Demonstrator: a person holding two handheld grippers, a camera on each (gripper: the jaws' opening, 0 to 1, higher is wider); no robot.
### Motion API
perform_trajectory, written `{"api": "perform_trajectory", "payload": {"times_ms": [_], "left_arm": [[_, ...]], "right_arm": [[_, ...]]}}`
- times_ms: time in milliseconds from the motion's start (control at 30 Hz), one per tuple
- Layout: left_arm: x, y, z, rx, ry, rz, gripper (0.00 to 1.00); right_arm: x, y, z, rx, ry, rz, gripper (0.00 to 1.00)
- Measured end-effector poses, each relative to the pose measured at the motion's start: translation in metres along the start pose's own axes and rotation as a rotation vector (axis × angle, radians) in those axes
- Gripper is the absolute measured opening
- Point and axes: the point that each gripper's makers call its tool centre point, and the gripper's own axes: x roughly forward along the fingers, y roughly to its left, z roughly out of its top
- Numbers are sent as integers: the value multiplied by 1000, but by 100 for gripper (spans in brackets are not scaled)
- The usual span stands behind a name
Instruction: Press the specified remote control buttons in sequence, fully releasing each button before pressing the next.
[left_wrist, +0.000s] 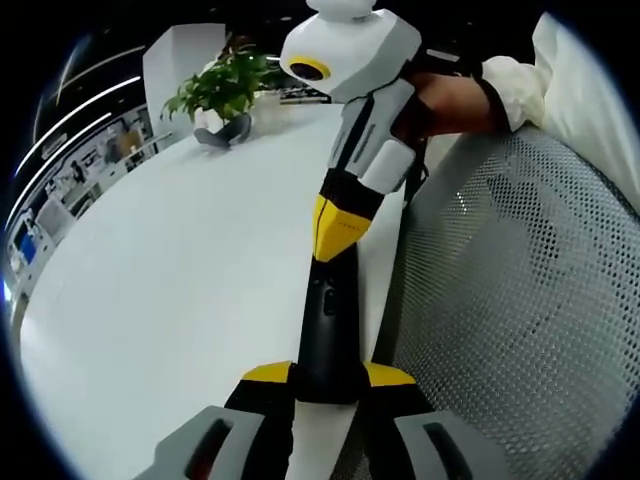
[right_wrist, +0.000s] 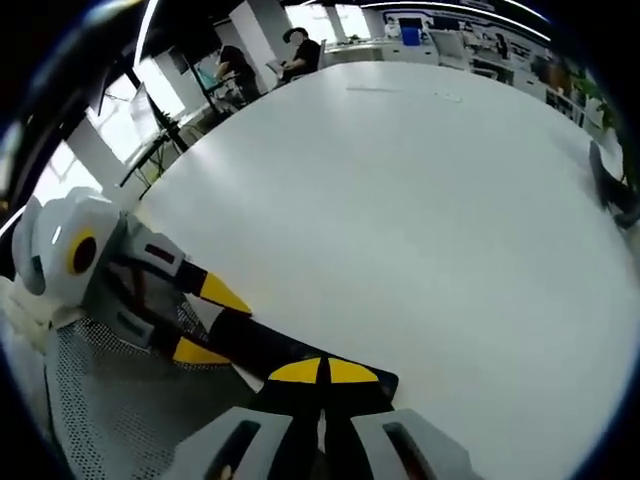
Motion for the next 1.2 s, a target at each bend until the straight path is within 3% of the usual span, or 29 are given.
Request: {"api": "perform_trajectory", "payload": {"times_ms": [567,1033,1200], "left_arm": [[2,1,1,-1,-2,2,25],[2,0,1,-3,6,2,25],[2,0,2,-3,6,1,25]], "right_arm": [[1,-1,-1,-51,2,-25,0],[-2,0,-1,-23,7,-11,0],[-8,4,2,44,-12,25,0]]}}
